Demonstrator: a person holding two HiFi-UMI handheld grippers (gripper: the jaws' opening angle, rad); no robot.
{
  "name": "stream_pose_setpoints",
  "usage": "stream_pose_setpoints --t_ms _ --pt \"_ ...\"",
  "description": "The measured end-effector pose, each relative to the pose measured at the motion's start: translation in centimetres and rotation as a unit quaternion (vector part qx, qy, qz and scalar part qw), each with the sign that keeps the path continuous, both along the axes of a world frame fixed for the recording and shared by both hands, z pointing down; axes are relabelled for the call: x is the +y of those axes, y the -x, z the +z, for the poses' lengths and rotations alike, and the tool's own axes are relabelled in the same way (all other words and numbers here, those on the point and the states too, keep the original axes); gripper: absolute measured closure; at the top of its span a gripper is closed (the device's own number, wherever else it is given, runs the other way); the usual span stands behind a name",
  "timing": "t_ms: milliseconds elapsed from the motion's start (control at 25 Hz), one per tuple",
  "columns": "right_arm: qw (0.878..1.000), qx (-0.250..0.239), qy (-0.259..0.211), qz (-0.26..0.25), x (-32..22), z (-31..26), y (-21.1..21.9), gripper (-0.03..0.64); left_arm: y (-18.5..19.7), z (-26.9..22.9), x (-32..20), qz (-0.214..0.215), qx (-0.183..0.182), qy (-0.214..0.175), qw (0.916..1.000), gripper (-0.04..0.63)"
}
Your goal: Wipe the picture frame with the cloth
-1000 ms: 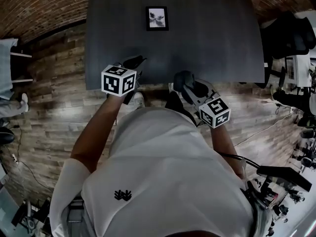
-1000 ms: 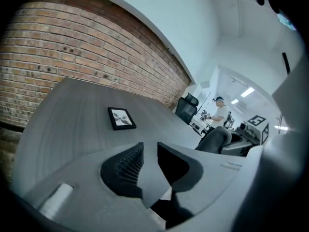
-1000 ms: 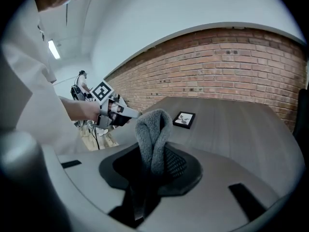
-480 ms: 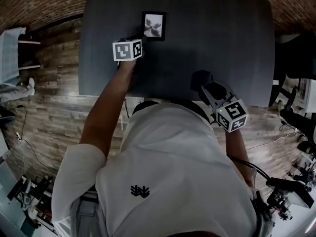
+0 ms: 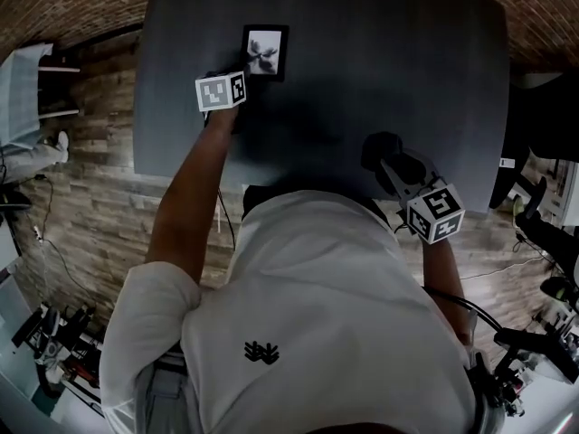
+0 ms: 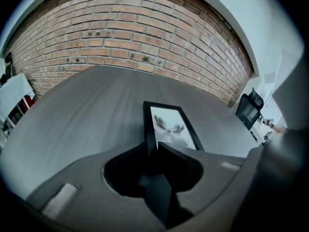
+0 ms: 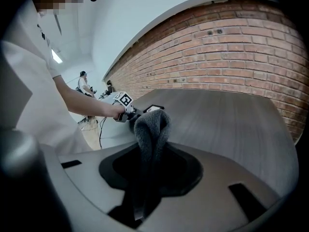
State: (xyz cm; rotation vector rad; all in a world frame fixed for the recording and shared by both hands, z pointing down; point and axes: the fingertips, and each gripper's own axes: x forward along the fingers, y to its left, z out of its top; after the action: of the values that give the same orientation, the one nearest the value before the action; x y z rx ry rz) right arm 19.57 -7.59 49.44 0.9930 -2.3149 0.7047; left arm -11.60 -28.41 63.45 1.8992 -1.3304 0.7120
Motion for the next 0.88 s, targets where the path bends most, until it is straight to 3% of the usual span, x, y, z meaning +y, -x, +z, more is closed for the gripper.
stream_pose_setpoints --t_ms 240,480,680,880 --pt "0.999 -0.022 -0.015 -0.019 -1.2 -0.1 1.0 0.506 -1.0 -1.3 2.5 -0.021 0.028 0.02 0.9992 0.517" --pt "0.996 -0.069 -0.05 -0.032 -2.9 -3.0 4.2 0.506 -2.5 -6.2 7.0 0.009 0.067 0.009 0.9977 0.52" --pt "0.982 -0.153 -0.097 -0.056 -5.1 -8.7 8.2 0.506 -3.8 -11.0 10.6 0.06 0.08 -0.022 0.9947 0.52" --pt "0.961 -0.213 -0.125 -0.125 -4.4 -14.1 14.1 0.506 -4.3 -14.9 14.0 0.096 0.089 -0.037 0.9907 0.52"
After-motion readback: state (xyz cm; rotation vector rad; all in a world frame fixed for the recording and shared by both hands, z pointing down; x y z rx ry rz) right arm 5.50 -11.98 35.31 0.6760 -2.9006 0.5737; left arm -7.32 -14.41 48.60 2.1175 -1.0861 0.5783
